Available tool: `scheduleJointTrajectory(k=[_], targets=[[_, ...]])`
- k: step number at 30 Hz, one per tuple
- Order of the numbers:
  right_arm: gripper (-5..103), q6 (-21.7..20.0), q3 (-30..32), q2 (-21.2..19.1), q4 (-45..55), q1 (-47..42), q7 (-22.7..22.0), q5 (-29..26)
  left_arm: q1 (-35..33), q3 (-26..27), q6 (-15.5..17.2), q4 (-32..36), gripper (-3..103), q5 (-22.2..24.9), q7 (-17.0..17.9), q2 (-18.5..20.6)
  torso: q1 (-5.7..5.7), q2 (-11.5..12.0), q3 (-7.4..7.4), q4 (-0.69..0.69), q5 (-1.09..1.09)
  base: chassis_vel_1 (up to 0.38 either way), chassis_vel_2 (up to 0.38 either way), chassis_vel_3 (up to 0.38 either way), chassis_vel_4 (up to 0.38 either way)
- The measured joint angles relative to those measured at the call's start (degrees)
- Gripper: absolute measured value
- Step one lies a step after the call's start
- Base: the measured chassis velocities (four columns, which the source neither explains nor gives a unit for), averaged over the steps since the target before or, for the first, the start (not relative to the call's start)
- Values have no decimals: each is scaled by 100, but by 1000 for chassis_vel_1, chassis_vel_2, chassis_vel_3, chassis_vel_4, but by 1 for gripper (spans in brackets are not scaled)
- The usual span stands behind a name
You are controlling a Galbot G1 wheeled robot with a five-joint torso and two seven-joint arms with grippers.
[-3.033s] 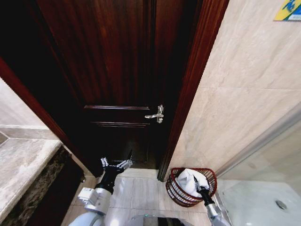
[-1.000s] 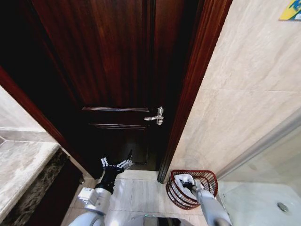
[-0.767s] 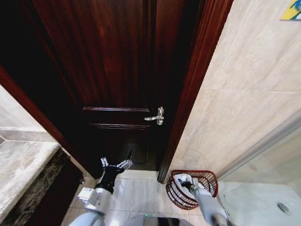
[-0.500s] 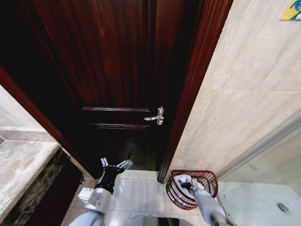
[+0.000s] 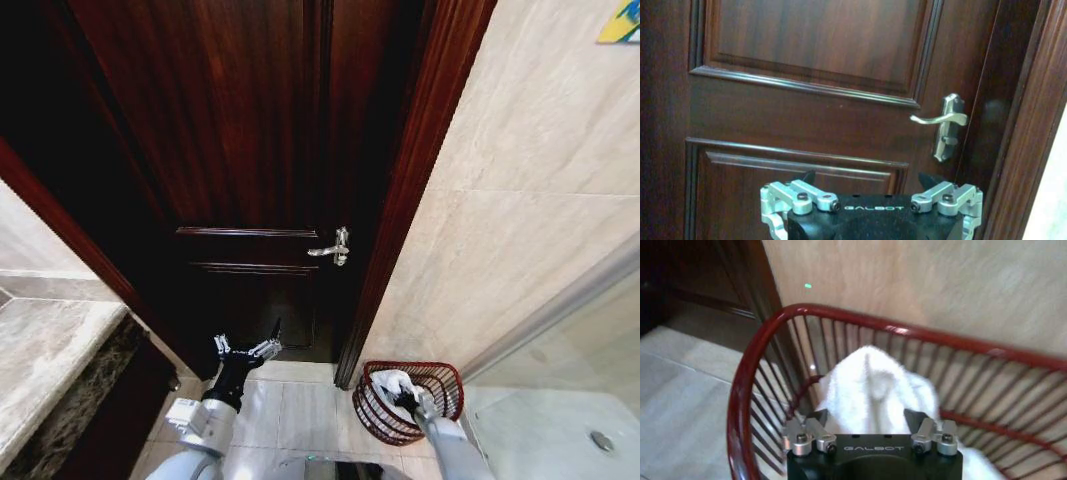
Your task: Discard the used towel into the hamper.
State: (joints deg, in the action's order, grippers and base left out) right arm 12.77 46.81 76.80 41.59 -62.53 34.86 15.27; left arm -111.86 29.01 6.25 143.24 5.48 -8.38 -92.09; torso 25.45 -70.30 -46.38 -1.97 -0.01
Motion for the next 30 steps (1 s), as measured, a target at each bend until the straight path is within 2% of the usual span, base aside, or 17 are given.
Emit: scheduleJointTrajectory(k=[1, 5, 6, 7, 9, 11, 12, 14, 15, 18, 27, 30], targets=[[73, 0, 0, 0, 0, 0, 0, 0, 0, 0, 0, 0, 100, 0, 0, 0, 0, 0, 0, 0, 0, 0, 0, 0, 0], [94, -81, 36, -269, 1042, -793, 90, -548, 0, 0, 0, 0, 100, 0, 0, 0, 0, 0, 0, 2, 1, 0, 0, 0, 0], [94, -81, 62, -304, 1327, -1011, 90, -794, 0, 0, 0, 0, 100, 0, 0, -1, 0, 0, 0, 1, 0, 0, 0, 0, 0], [94, -81, 62, -304, 1327, -1011, 90, -794, 0, 0, 0, 0, 100, 0, 0, -1, 0, 0, 0, 1, 0, 0, 0, 0, 0], [99, -78, 109, -296, 1904, -1395, 65, -1324, -1, 0, 0, 0, 100, 0, 0, 0, 0, 0, 0, 2, 2, 0, 0, 0, 0], [100, -71, 174, -186, 2666, -1834, -120, -1905, 0, 0, 0, 0, 100, 0, 0, 0, 0, 0, 0, 1, 2, 0, 0, 0, 0], [100, -71, 174, -186, 2666, -1834, -120, -1905, 0, 0, 0, 0, 100, 0, 0, 0, 0, 0, 0, 1, 2, 0, 0, 0, 0], [100, -58, 223, -44, 3365, -2234, -418, -2375, 0, 0, 0, 0, 100, 0, 0, 0, 0, 0, 0, 0, 0, 0, 0, 0, 0], [100, -58, 223, -44, 3365, -2234, -418, -2375, 0, 0, 0, 0, 100, 0, 0, 0, 0, 0, 0, 0, 0, 0, 0, 0, 0], [100, -50, 258, 203, 4300, -2728, -806, -2800, 0, -1, 0, 0, 100, 0, 0, 0, 0, 0, 0, 0, 0, 0, 0, 0, 0], [100, -33, 302, 623, 5921, -3824, -1260, -3182, -1, -1, 0, 0, 100, 0, 0, 0, 0, 0, 0, 1, 0, 0, 0, 0, 0], [100, 105, 225, 761, 6892, -4342, -1505, -3359, -1, 0, 0, 0, 100, 0, 0, 0, -1, 0, 0, 1, -1, 0, 0, 0, 0]])
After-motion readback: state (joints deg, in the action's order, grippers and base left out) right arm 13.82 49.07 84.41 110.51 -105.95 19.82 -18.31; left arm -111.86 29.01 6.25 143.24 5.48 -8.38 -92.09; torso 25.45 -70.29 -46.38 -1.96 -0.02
